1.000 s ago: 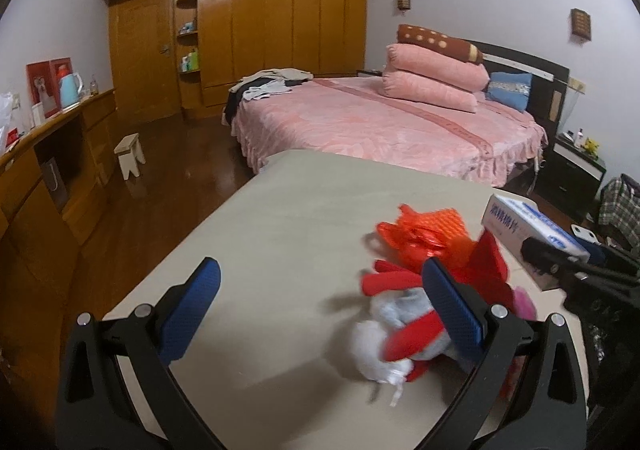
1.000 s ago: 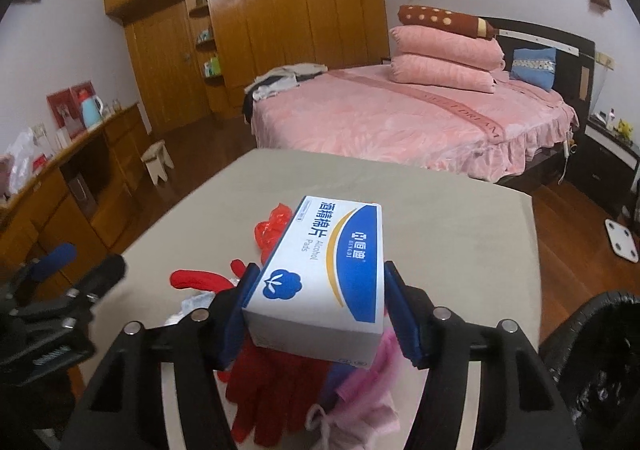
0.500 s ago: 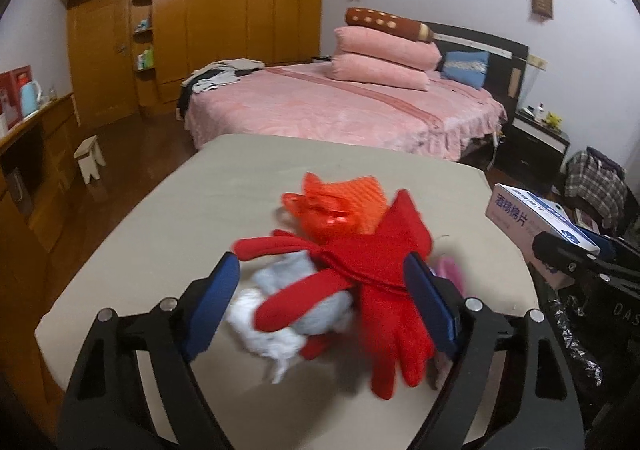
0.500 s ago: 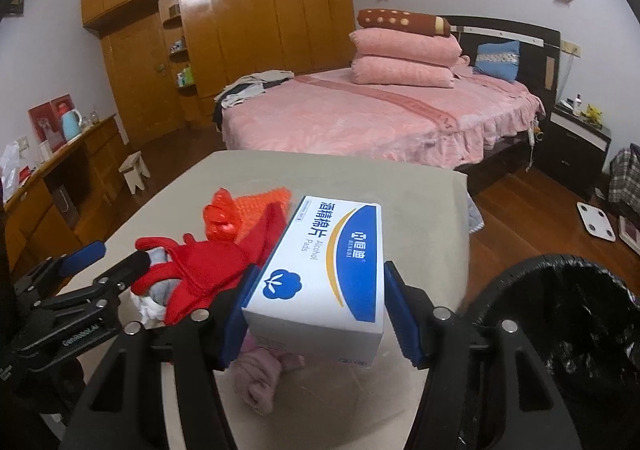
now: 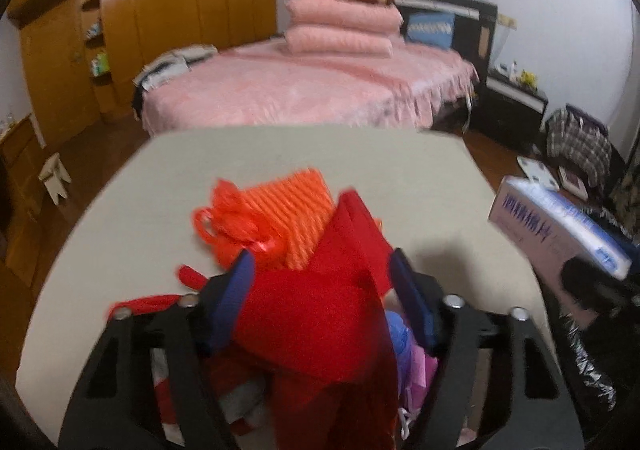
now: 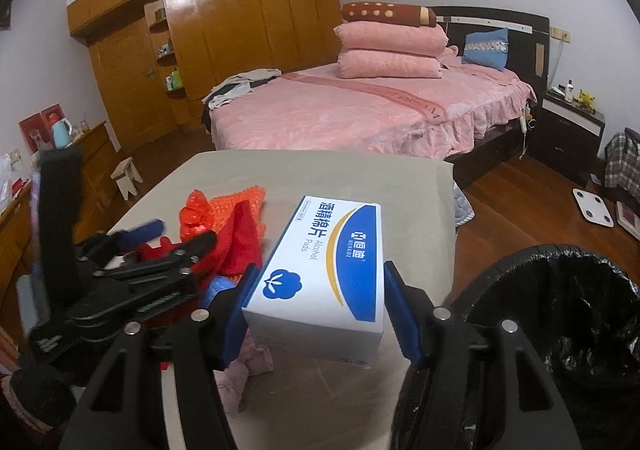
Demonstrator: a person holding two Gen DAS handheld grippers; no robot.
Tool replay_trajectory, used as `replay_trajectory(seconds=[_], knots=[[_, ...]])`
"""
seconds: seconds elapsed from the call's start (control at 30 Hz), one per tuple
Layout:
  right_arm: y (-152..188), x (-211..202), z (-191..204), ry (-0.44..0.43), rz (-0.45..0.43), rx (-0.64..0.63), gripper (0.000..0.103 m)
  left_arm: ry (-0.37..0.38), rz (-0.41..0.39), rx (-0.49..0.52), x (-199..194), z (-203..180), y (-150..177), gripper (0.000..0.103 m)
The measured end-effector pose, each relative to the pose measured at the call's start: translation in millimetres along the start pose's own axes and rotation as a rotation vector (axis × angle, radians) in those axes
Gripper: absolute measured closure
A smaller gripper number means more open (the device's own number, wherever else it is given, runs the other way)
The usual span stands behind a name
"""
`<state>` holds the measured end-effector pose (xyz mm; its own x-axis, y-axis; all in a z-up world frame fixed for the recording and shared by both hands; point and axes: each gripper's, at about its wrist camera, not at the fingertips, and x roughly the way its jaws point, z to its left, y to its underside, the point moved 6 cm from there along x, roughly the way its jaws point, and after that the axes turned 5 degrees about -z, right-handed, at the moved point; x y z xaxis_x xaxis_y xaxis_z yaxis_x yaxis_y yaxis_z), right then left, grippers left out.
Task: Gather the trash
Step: 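Grasp the red glove with the left tool while the right tool holds the tissue box, then carry the red glove and tissue box with both tools over the trash bin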
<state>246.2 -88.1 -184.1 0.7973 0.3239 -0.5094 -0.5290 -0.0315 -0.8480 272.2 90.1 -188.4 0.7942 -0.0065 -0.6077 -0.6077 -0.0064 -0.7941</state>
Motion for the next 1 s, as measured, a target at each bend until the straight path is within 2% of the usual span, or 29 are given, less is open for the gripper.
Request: replay_trajectory(seconds=[0.03, 0.1, 0.13, 0.2, 0.27, 0.5, 0.7, 0.83, 1.0], knots=[[0, 1, -2, 0.002, 0.001, 0.002, 0.043, 0.009, 0.019, 0.000, 5, -1, 2, 0.048], [1, 1, -3, 0.003, 0.004, 0.005, 0.042, 0.042, 0.057, 0.002, 14, -3, 11, 0.066], [1, 2, -4, 0.004, 0.004, 0.007, 0.042, 0.055, 0.064, 0.001, 15, -4, 14, 0.070], [0, 1, -4, 0.004, 0.004, 0.009, 0.042, 0.068, 0.054, -0.008, 14, -1, 15, 0.085], [-1, 1, -4, 0.001, 0.001, 0.010, 0.043, 0.080, 0.029, -0.030, 8, 2, 12, 0.089], [-11, -10, -3, -0.011, -0.038, 0.012, 0.043, 0.103, -0.091, -0.068, -33, 5, -11, 0.092], [-19, -22, -3, -0.020, -0.067, 0.010, 0.043, 0.140, -0.136, -0.093, -58, -2, -33, 0.092], [-21, -27, -4, -0.020, -0.075, 0.009, 0.043, 0.147, -0.128, -0.097, -59, -6, -35, 0.092], [-14, -25, -6, -0.022, -0.054, 0.013, 0.043, 0.133, -0.060, -0.091, -52, -3, -15, 0.091]])
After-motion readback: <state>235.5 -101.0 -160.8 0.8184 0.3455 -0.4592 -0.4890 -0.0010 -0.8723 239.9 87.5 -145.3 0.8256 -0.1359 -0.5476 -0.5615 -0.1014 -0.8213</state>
